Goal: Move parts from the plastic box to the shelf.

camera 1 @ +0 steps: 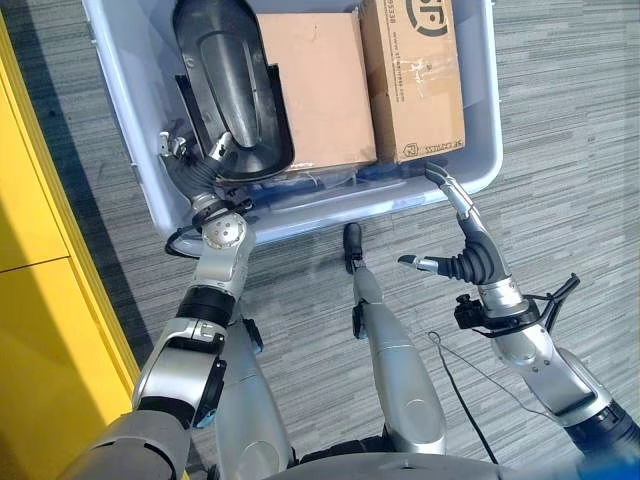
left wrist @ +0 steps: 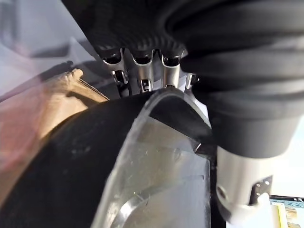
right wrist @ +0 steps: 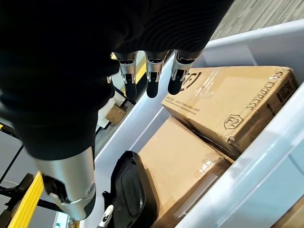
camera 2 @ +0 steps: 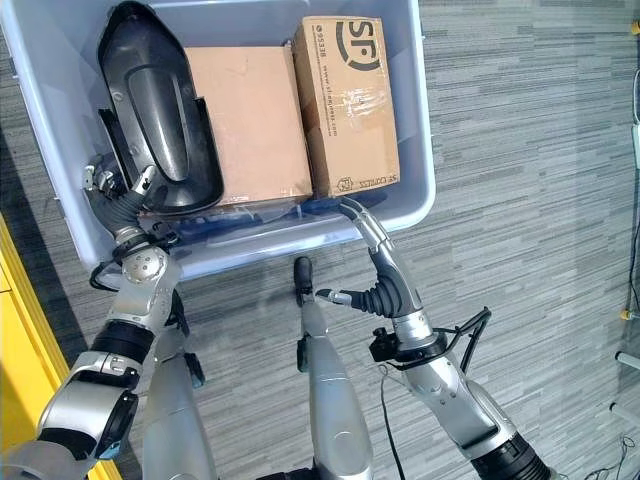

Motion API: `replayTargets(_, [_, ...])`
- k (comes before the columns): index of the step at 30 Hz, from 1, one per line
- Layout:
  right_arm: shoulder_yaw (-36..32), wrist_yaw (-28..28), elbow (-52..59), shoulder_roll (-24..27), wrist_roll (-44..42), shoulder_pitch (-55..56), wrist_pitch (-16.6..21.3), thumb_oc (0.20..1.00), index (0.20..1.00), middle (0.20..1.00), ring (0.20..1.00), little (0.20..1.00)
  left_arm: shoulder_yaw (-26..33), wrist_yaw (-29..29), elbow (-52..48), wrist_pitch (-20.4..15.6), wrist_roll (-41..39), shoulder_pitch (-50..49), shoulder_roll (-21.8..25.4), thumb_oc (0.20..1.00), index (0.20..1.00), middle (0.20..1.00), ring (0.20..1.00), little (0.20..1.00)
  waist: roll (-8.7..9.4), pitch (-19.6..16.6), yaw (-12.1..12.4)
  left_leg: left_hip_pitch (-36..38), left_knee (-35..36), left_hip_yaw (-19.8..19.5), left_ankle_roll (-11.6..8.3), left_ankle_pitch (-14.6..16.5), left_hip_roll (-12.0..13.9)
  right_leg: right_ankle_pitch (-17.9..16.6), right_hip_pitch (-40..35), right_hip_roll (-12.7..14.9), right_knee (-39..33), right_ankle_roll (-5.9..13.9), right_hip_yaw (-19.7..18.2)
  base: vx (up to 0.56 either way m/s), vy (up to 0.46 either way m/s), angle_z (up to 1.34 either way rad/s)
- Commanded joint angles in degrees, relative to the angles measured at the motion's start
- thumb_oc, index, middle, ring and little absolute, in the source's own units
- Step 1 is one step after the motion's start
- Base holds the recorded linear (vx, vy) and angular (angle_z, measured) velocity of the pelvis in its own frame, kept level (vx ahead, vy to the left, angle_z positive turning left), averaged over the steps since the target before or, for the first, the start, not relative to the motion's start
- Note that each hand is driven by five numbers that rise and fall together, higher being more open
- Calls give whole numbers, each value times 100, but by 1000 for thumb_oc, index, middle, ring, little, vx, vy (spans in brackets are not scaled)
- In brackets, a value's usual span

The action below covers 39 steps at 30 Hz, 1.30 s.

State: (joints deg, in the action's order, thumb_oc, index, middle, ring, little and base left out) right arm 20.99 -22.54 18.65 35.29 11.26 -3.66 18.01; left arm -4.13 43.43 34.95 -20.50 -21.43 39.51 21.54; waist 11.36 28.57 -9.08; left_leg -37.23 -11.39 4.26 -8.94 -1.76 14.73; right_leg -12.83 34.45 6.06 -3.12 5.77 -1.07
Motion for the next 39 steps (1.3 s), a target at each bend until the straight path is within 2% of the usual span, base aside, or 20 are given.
replayTargets(1, [-156, 24, 201, 314, -250, 62, 429, 1000, 1000, 1000, 1000, 1000, 309, -100, 956, 224, -326, 382, 577, 1000, 1000, 1000, 1000, 1000, 30, -232, -100, 238, 64, -56, 60, -114, 85, 615, -362, 508, 1043, 561, -102, 0, 0, 0])
replayTargets(4, [-116, 78, 216, 359, -314, 80, 467, 1000, 1000, 1000, 1000, 1000, 154, -261, 1457, 420, -326, 675, 722, 1000, 1000, 1000, 1000, 1000, 42, -267, -154, 186, 47, -55, 60, -109, 89, 599, -307, 494, 1048, 568, -117, 0, 1, -1])
replayTargets(6, [-130, 130, 279, 449, -395, 167, 510, 1000, 1000, 1000, 1000, 1000, -30, -489, 2070, 704, -282, 1036, 892, 1000, 1000, 1000, 1000, 1000, 53, -291, -221, 92, -13, -67, 56, -94, 93, 593, -227, 477, 1068, 569, -134, 0, -2, -2])
replayTargets(10, [-129, 219, 322, 530, -462, 215, 540, 1000, 1000, 1000, 1000, 1000, -207, -668, 2496, 935, -194, 1352, 995, 1000, 1000, 1000, 1000, 1000, 56, -303, -267, -4, -69, -78, 55, -75, 90, 589, -164, 461, 1080, 572, -158, 0, 0, 0])
replayTargets(11, [-124, 245, 332, 532, -507, 227, 544, 1000, 1000, 1000, 1000, 1000, -278, -768, 2579, 989, -156, 1390, 1009, 846, 846, 846, 846, 846, 57, -306, -281, -23, -81, -81, 56, -78, 88, 582, -141, 463, 1081, 573, -156, 86, 8, 2])
replayTargets(12, [-142, 272, 351, 542, -524, 247, 545, 1000, 1000, 1000, 1000, 1000, -346, -844, 2729, 1128, 8, 1415, 1062, 495, 495, 495, 495, 495, 34, -350, -289, 32, -89, -117, 18, 100, 103, 709, -187, 444, 1092, 593, -158, 0, 0, 0])
replayTargets(13, [-178, 309, 372, 556, -540, 280, 551, 1000, 1000, 1000, 1000, 1000, -409, -858, 2734, 1154, 75, 1464, 1074, 200, 200, 200, 200, 200, 48, -318, -294, -61, -105, -89, 61, -71, 83, 578, -117, 458, 1088, 575, -169, -6, 8, -10])
replayTargets(20, [-223, 462, 374, 537, -612, 386, 505, 1000, 1000, 1000, 1000, 1000, -526, -1111, 2715, 1167, 88, 1428, 1060, 200, 200, 200, 200, 200, -30, -360, -263, 31, -51, -83, 62, -89, 58, 577, -190, 470, 1076, 583, -139, -16, 7, 2])
replayTargets(23, [-238, 506, 261, 436, -529, 399, 406, 1000, 1000, 1000, 1000, 1000, -441, -1174, 2160, 973, -66, 895, 914, 200, 200, 200, 200, 200, -135, -432, -133, 295, 85, -94, 64, -122, 27, 585, -423, 523, 1036, 587, -102, 3, 3, -1])
replayTargets(34, [-270, 593, -4, 277, -367, 393, 235, 1000, 1000, 1000, 1000, 1000, -50, -1353, 1373, 741, -269, -306, 605, 200, 200, 200, 200, 200, -318, -625, 94, 998, 409, -24, 59, -194, -18, 627, -1005, 655, 929, 583, -36, 14, 9, -1])
replayTargets(39, [-403, 663, -155, 191, -260, 442, 149, 1000, 1000, 1000, 1000, 1000, 70, -1439, 340, 425, -385, -989, 452, 200, 200, 200, 200, 200, -490, -809, 245, 1415, 654, -19, 52, -256, -45, 662, -1343, 762, 822, 582, 28, 61, 23, 8])
